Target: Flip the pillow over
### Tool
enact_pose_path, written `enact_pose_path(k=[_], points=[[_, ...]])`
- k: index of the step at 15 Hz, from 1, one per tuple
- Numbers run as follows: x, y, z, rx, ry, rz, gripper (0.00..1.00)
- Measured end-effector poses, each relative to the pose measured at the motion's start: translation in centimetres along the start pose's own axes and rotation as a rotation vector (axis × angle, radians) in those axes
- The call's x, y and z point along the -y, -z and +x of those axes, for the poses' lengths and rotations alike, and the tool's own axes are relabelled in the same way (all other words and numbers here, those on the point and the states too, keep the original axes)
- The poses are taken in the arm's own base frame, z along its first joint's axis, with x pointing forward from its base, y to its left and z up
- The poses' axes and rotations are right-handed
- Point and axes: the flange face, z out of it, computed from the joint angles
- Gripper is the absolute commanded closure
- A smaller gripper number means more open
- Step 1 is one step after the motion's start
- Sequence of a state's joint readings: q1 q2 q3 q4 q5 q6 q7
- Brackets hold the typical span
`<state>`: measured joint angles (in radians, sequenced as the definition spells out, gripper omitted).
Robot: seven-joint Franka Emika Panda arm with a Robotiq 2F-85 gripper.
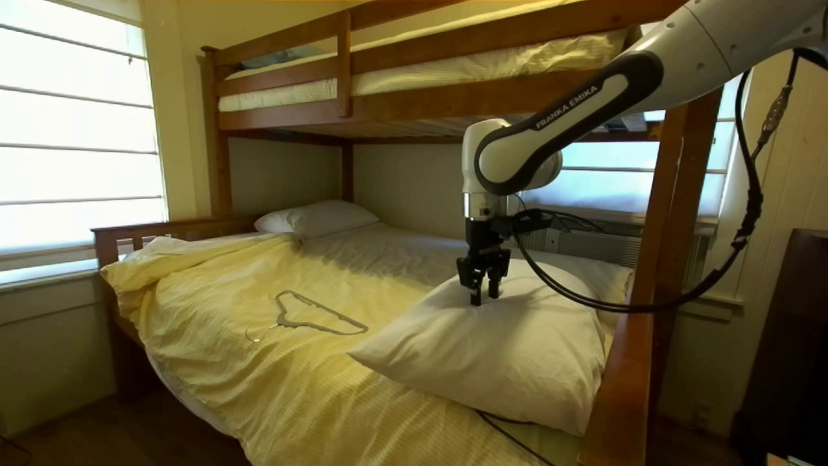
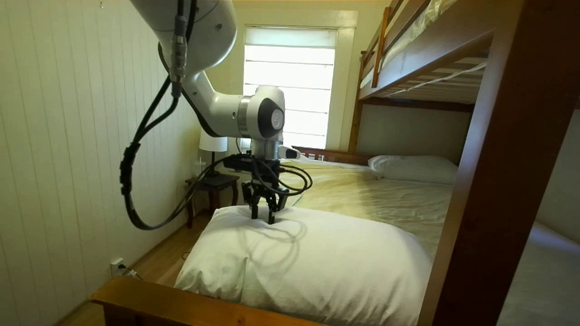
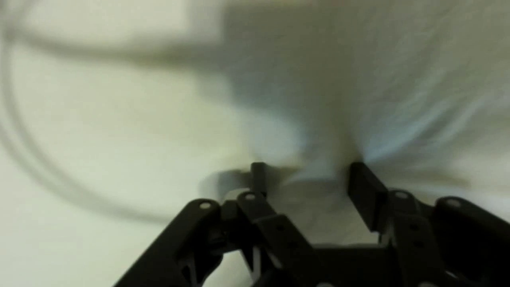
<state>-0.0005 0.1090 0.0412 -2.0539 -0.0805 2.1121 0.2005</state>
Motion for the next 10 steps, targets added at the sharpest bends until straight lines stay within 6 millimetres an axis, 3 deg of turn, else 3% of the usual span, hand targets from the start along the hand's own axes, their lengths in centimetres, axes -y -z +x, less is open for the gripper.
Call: enact_pose_path(k=[4, 10], points=[[0.28, -0.11, -0.03, 0.002, 0.014, 0.001, 1.0], [0.78, -0.64, -0.04, 0.012, 0.038, 0.002, 1.0]])
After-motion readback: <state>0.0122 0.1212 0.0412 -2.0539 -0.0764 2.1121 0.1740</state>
